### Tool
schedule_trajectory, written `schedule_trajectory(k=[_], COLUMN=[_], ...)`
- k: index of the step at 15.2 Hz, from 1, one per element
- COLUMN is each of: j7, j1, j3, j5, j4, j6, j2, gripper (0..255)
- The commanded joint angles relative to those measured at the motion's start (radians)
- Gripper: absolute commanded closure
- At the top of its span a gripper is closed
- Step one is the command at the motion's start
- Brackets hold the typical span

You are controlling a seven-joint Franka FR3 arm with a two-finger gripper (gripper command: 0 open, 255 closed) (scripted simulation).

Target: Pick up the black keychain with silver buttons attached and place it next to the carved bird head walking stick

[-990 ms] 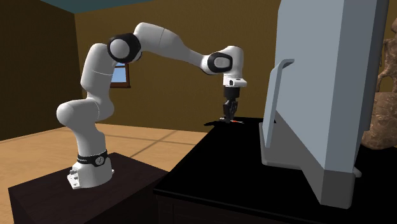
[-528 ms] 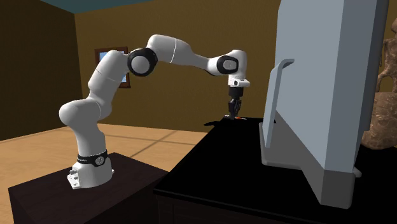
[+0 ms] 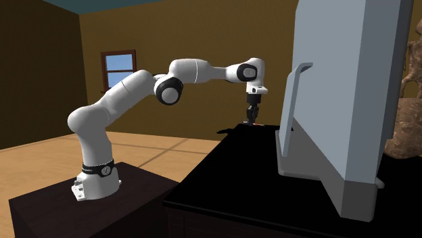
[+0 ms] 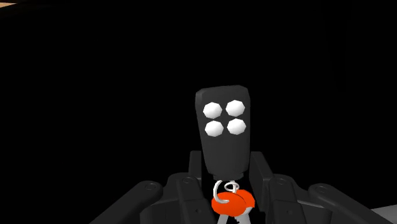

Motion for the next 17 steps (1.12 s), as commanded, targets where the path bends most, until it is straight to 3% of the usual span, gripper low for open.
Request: schedule_trajectory(k=[1,9,17], j7=[0.009,0.022,0.029], j1=[-0.013,-0.046,-0.058], j3=[0.003,0.008,0.006], j5=[0.001,0.001,-0.003], j4=[-0.065,-0.229,-0.3], j6=[0.044,0.174,0.248], j2=[-0.018,-0.045,-0.04], gripper=[255,255,255])
